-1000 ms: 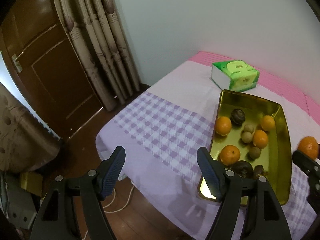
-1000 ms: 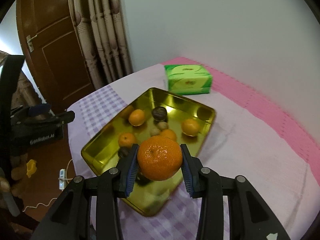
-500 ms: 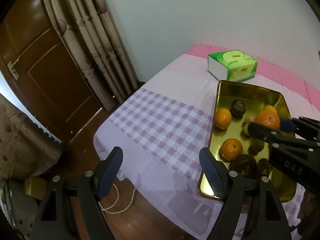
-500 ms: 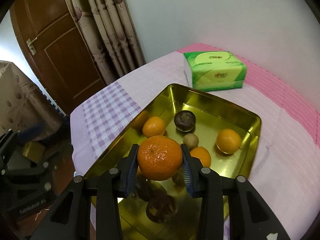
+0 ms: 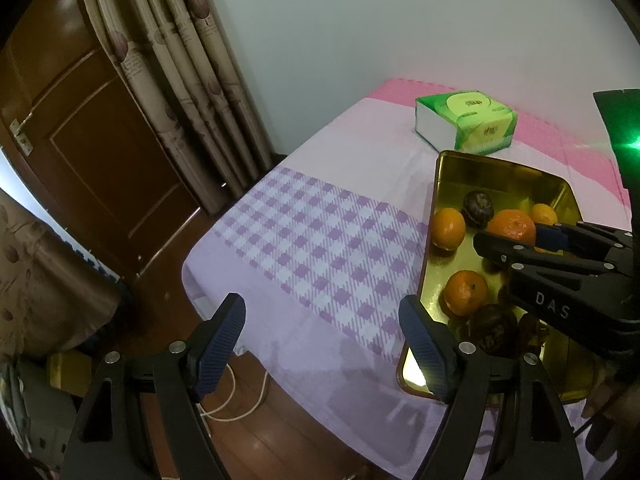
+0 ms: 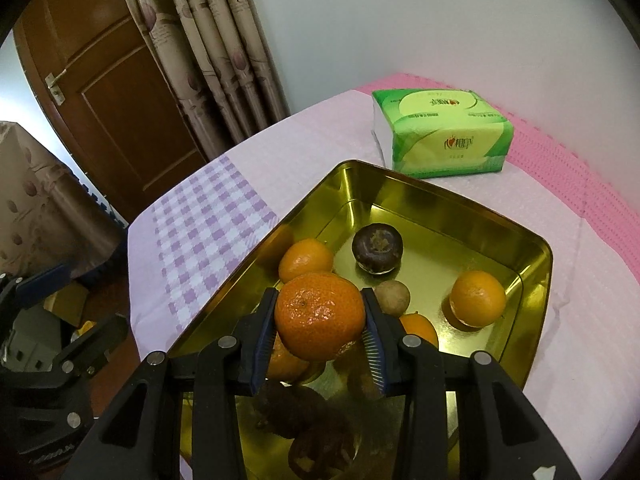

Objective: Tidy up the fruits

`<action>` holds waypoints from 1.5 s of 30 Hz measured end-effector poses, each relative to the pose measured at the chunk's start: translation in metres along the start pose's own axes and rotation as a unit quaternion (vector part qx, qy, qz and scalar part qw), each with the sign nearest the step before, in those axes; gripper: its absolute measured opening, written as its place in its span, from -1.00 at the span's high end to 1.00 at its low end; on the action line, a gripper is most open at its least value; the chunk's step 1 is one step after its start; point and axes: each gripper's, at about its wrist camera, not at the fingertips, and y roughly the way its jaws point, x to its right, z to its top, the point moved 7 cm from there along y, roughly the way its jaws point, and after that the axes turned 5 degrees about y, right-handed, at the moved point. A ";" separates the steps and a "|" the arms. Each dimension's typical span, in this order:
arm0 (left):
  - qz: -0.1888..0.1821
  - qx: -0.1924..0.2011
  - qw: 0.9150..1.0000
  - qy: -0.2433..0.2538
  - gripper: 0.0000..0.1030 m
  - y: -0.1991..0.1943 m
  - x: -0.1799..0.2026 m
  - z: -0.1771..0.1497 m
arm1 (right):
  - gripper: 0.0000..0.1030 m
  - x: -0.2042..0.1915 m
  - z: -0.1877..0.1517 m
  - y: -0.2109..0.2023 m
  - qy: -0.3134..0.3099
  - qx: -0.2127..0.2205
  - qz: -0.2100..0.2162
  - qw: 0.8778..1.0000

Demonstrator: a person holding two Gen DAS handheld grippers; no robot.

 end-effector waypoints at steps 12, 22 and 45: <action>-0.006 -0.011 1.000 -0.001 -0.55 0.005 0.002 -0.002 | 0.27 -0.001 0.000 0.006 -0.002 -0.007 -0.003 1.000; -0.008 -0.017 1.000 0.000 -0.57 0.007 0.002 -0.004 | 0.27 -0.003 0.000 0.008 -0.007 -0.009 -0.006 1.000; -0.007 -0.003 1.000 0.006 -0.57 0.004 0.002 -0.002 | -0.06 -0.010 0.010 -0.039 -0.008 0.075 -0.012 0.997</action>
